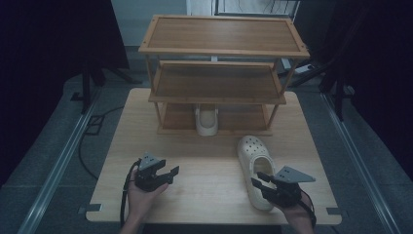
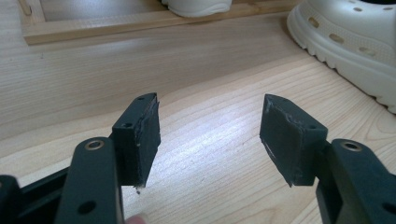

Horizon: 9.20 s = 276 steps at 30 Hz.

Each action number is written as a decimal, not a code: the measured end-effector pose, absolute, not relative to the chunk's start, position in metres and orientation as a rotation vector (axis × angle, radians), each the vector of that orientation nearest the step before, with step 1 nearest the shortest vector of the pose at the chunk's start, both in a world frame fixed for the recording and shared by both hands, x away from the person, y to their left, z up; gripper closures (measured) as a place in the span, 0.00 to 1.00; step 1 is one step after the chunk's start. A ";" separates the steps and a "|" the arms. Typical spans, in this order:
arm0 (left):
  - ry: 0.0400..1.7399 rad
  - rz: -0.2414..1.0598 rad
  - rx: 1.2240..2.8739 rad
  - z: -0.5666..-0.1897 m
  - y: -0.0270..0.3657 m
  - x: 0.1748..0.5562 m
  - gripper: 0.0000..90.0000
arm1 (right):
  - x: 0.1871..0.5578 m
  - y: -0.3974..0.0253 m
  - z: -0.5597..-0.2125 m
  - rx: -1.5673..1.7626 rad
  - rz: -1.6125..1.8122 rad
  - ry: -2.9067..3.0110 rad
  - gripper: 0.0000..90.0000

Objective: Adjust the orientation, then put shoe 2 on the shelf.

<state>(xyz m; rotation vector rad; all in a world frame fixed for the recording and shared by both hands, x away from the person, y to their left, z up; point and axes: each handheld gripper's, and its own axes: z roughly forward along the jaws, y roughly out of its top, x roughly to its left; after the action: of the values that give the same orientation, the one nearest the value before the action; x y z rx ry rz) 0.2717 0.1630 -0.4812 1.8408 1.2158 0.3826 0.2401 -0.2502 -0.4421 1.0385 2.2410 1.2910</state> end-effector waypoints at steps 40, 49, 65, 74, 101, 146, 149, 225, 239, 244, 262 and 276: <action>1.208 0.360 1.867 -0.486 0.156 0.274 0.43 | 0.289 -0.281 -0.450 1.229 1.056 2.120 0.64; 1.214 0.362 1.857 -0.485 0.159 0.274 0.43 | 0.300 -0.276 -0.465 1.289 0.973 2.131 0.72; 1.219 0.369 1.852 -0.484 0.161 0.274 0.43 | 0.297 -0.259 -0.464 1.348 0.855 2.050 0.83; 1.223 0.372 1.849 -0.484 0.163 0.275 0.43 | 0.290 -0.257 -0.453 1.313 0.932 2.000 0.84; 1.222 0.370 1.856 -0.484 0.163 0.275 0.43 | 0.307 -0.255 -0.442 1.276 1.094 1.936 0.84; 1.240 0.348 1.800 -0.478 0.174 0.272 0.43 | 0.423 -0.185 -0.465 1.335 0.979 1.783 0.83; 1.240 0.358 1.795 -0.477 0.176 0.272 0.43 | 0.430 -0.181 -0.471 1.353 0.980 1.753 0.83; 1.237 0.354 1.831 -0.480 0.171 0.271 0.43 | 0.353 -0.194 -0.491 1.186 1.055 2.243 1.00; 1.246 0.357 1.824 -0.480 0.175 0.272 0.43 | 0.393 -0.184 -0.492 1.262 1.056 2.147 1.00; 1.245 0.363 1.811 -0.478 0.178 0.271 0.43 | 0.395 -0.182 -0.493 1.279 1.065 2.137 1.00; 1.248 0.359 1.816 -0.479 0.178 0.272 0.43 | 0.414 -0.171 -0.495 1.324 1.096 2.113 0.99; 1.247 0.346 1.830 -0.483 0.174 0.274 0.43 | 0.400 -0.178 -0.488 1.243 1.120 2.112 0.74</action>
<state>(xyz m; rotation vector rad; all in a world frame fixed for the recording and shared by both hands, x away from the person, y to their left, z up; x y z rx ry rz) 0.2737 0.1741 -0.4828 1.8303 1.2467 0.3459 0.3997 -0.1778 -0.4876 1.2430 2.1116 1.1199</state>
